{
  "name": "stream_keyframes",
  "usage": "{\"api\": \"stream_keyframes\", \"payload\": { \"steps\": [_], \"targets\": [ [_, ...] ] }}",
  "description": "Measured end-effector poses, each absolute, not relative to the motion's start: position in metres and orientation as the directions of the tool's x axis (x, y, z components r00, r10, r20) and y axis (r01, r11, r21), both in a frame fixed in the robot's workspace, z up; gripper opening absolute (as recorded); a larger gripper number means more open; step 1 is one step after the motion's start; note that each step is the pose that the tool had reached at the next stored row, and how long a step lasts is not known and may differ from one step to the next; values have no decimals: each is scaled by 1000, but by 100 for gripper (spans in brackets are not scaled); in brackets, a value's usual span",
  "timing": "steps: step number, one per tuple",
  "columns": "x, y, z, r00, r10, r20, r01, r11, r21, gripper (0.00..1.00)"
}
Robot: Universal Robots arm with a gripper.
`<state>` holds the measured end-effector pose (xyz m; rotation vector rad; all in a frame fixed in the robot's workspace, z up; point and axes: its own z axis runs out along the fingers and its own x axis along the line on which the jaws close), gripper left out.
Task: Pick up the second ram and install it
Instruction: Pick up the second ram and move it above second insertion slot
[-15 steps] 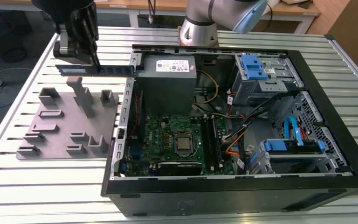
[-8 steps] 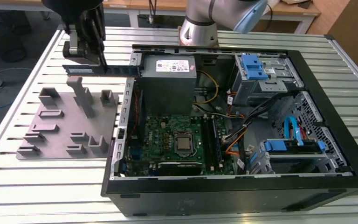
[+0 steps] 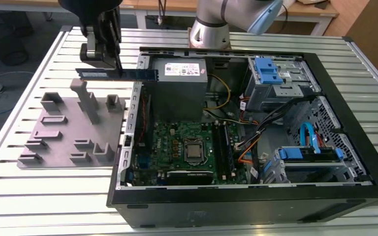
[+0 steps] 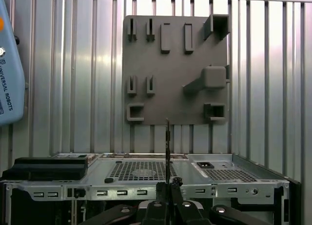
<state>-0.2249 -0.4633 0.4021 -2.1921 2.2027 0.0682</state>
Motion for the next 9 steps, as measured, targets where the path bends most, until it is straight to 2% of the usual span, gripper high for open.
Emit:
{"api": "stream_keyframes", "payload": {
  "steps": [9],
  "targets": [
    [-206,-463,402,-5,-998,-55,-1000,5,9,14]
  ]
}}
